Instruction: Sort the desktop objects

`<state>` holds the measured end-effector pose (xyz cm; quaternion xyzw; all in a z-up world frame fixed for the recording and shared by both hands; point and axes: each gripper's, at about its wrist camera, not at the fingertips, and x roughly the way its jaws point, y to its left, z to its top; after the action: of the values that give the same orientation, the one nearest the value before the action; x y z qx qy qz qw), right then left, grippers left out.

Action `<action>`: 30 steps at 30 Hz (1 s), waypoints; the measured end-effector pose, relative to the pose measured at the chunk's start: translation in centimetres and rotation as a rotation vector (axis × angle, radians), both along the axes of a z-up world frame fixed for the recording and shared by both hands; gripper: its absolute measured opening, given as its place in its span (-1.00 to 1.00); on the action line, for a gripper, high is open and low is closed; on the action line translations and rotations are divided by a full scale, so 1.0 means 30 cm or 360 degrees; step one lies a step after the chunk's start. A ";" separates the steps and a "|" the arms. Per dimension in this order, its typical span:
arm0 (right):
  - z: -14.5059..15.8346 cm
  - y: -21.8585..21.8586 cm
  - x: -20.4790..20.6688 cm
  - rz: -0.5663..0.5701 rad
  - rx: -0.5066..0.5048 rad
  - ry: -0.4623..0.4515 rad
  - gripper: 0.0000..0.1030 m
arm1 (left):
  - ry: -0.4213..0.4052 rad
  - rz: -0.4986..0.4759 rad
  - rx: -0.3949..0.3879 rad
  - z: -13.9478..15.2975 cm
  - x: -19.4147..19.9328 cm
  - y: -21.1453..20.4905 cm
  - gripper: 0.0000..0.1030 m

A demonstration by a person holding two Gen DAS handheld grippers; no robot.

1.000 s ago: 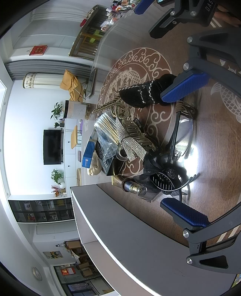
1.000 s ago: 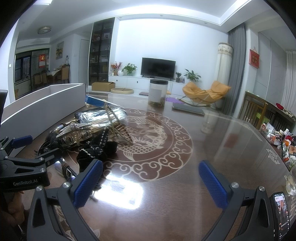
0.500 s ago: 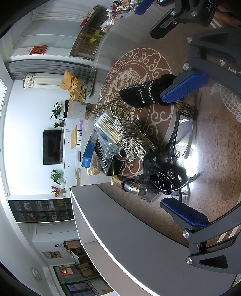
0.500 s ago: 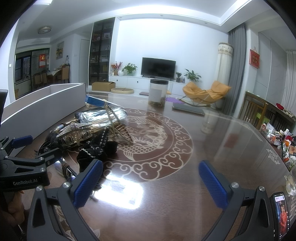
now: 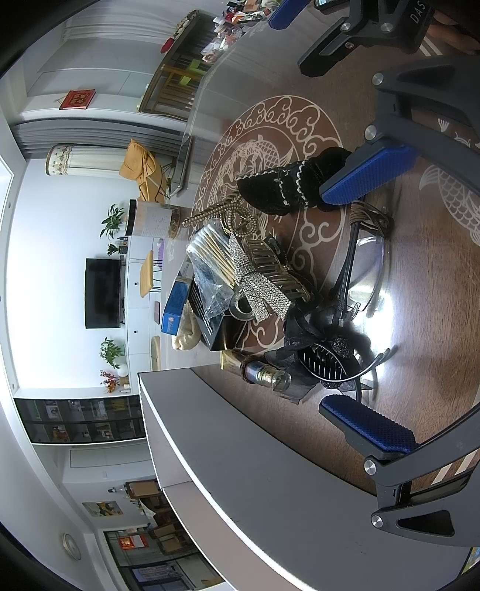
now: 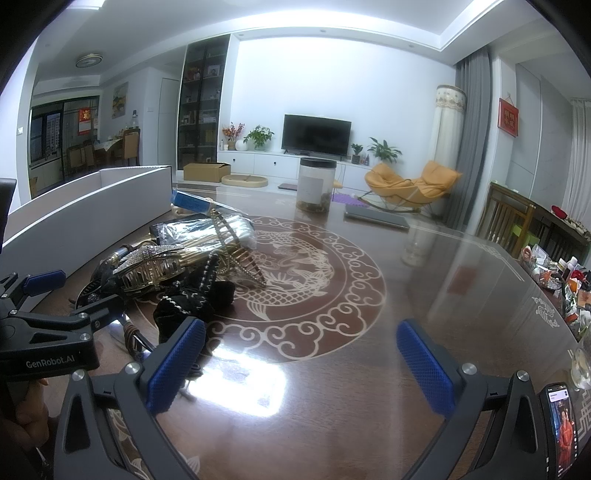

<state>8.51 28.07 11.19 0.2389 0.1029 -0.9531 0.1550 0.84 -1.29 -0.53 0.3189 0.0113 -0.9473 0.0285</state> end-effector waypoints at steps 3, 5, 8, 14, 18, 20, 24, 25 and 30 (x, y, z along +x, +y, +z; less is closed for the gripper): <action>0.000 0.000 0.000 0.0000 0.0000 -0.0001 1.00 | 0.0000 0.0001 -0.0001 0.000 0.000 -0.001 1.00; 0.000 0.000 0.000 0.0000 0.0000 0.0000 1.00 | 0.0000 0.0002 -0.0001 0.000 0.000 -0.001 1.00; 0.000 0.000 0.000 0.0001 0.0000 0.0000 1.00 | -0.0001 0.0003 -0.0001 0.000 0.000 -0.001 1.00; -0.002 0.000 0.001 0.0003 0.0000 -0.0001 1.00 | -0.0003 0.0006 0.0002 -0.003 0.002 0.001 1.00; -0.002 0.001 0.001 0.0004 -0.0001 -0.0002 1.00 | -0.0003 0.0007 0.0003 -0.006 0.003 0.002 1.00; -0.002 0.001 0.001 0.0003 -0.0001 -0.0001 1.00 | -0.0003 0.0008 0.0003 -0.006 0.003 0.002 1.00; -0.002 0.001 0.001 0.0003 -0.0001 0.0000 1.00 | -0.0003 0.0009 0.0004 -0.005 0.003 0.001 1.00; -0.001 0.000 0.000 0.0002 0.0000 -0.0001 1.00 | -0.0003 0.0009 0.0004 -0.005 0.003 0.001 1.00; -0.001 0.001 0.000 0.0002 -0.0001 0.0000 1.00 | -0.0004 0.0011 0.0005 -0.005 0.003 0.001 1.00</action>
<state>8.52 28.11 11.16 0.2387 0.1027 -0.9530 0.1557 0.92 -1.26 -0.67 0.3201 0.0139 -0.9467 0.0314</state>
